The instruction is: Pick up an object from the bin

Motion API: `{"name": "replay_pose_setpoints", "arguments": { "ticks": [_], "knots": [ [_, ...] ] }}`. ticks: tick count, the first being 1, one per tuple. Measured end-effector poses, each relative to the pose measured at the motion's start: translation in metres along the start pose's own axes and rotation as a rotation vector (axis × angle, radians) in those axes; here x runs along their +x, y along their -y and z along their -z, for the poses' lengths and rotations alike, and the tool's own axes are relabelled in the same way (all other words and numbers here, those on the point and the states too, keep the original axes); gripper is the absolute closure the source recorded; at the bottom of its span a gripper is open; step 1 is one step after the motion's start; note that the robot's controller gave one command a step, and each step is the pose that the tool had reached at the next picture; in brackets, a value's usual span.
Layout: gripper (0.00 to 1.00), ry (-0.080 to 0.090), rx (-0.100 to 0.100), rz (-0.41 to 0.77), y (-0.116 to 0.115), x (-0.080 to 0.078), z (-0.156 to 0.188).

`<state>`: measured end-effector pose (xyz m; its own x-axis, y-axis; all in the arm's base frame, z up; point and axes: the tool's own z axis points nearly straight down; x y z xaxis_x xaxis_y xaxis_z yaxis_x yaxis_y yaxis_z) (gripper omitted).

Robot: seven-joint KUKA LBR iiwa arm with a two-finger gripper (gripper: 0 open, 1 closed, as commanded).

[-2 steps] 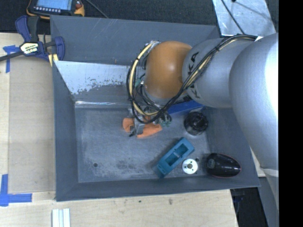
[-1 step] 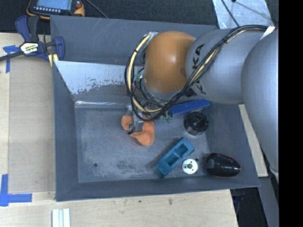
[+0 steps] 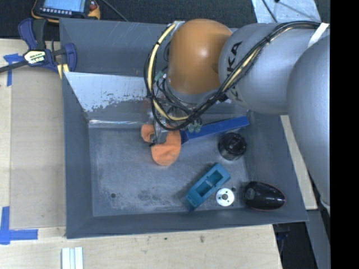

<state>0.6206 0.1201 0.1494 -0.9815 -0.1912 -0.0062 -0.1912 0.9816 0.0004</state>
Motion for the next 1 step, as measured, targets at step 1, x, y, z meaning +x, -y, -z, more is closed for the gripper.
{"name": "replay_pose_setpoints", "arguments": {
  "ticks": [1],
  "knots": [
    [1.00, -0.010, 0.000, 0.026, 0.0038, 0.0363, 0.0584]
  ]
}}
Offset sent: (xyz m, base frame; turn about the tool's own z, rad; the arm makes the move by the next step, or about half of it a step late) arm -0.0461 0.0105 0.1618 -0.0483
